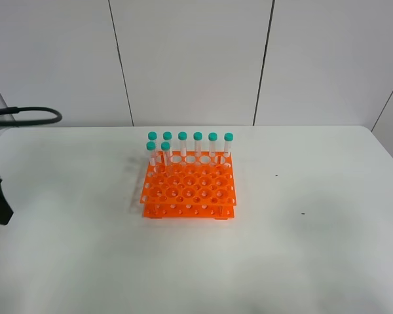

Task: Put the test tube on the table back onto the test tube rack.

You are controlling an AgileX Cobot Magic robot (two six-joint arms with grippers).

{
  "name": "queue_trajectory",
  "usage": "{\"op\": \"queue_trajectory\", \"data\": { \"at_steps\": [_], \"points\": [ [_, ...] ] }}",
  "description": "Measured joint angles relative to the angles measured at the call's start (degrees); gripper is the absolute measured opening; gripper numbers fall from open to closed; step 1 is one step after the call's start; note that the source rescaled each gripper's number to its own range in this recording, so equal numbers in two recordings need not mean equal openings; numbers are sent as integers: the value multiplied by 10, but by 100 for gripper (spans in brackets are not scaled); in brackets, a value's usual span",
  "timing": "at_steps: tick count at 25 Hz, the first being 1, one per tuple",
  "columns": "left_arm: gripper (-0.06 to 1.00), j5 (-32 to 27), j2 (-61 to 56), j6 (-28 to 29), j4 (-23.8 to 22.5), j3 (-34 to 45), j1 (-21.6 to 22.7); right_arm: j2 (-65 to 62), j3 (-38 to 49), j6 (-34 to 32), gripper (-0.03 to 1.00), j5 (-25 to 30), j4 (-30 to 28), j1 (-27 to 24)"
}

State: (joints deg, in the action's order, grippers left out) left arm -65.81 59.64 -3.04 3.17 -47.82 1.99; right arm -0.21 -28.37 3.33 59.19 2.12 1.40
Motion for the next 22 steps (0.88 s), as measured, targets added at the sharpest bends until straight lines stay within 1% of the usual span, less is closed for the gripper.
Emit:
{"op": "queue_trajectory", "data": {
  "at_steps": [3,8,9,14,18,22],
  "points": [
    [99,3,-106,6,0,67,0,0,0,0,100,0,0,0],
    [99,42,-287,9,-12,182,0,0,0,0,100,0,0,0],
    [99,42,-287,9,-12,182,0,0,0,0,100,0,0,0],
    [99,54,-432,10,-24,194,0,0,0,0,100,0,0,0],
    [99,55,-511,10,-24,196,0,0,0,0,100,0,0,0],
    [99,55,-536,10,-24,196,0,0,0,0,100,0,0,0]
  ]
}}
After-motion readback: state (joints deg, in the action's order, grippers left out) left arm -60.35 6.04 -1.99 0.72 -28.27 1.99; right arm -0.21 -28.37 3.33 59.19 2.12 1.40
